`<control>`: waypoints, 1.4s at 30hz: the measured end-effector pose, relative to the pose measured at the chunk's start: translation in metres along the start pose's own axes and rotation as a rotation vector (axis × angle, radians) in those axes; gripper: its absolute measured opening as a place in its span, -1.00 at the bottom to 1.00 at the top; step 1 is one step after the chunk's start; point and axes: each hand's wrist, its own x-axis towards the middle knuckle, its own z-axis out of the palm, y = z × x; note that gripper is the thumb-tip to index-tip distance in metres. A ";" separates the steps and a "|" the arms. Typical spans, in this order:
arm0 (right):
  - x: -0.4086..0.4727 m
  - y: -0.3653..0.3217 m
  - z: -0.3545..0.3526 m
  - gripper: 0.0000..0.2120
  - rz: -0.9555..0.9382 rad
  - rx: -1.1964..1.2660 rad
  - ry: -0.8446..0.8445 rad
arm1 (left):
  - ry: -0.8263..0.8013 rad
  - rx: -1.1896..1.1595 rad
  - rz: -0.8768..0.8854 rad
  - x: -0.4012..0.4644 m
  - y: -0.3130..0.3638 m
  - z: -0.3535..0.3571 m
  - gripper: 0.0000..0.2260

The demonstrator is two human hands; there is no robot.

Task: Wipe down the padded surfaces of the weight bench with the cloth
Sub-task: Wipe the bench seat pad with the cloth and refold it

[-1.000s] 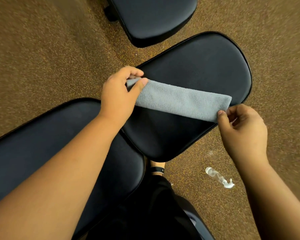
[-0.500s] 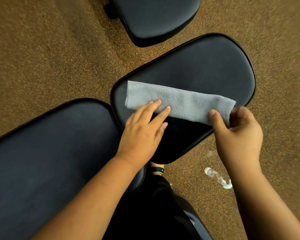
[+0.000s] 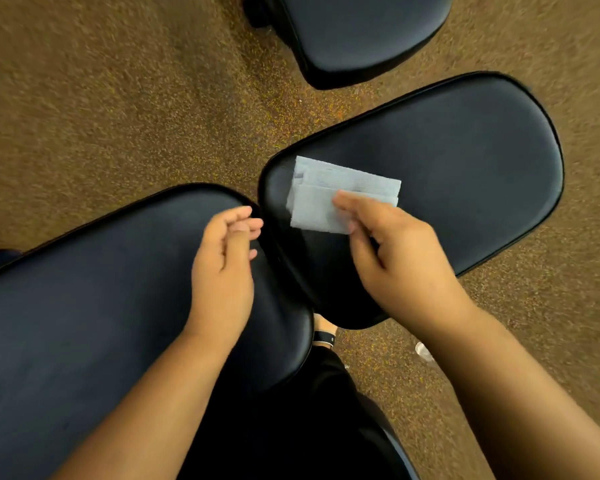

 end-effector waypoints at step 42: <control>0.151 0.043 -0.006 -0.46 -0.469 -0.773 -0.134 | 0.002 0.866 0.281 0.000 -0.011 -0.037 -0.82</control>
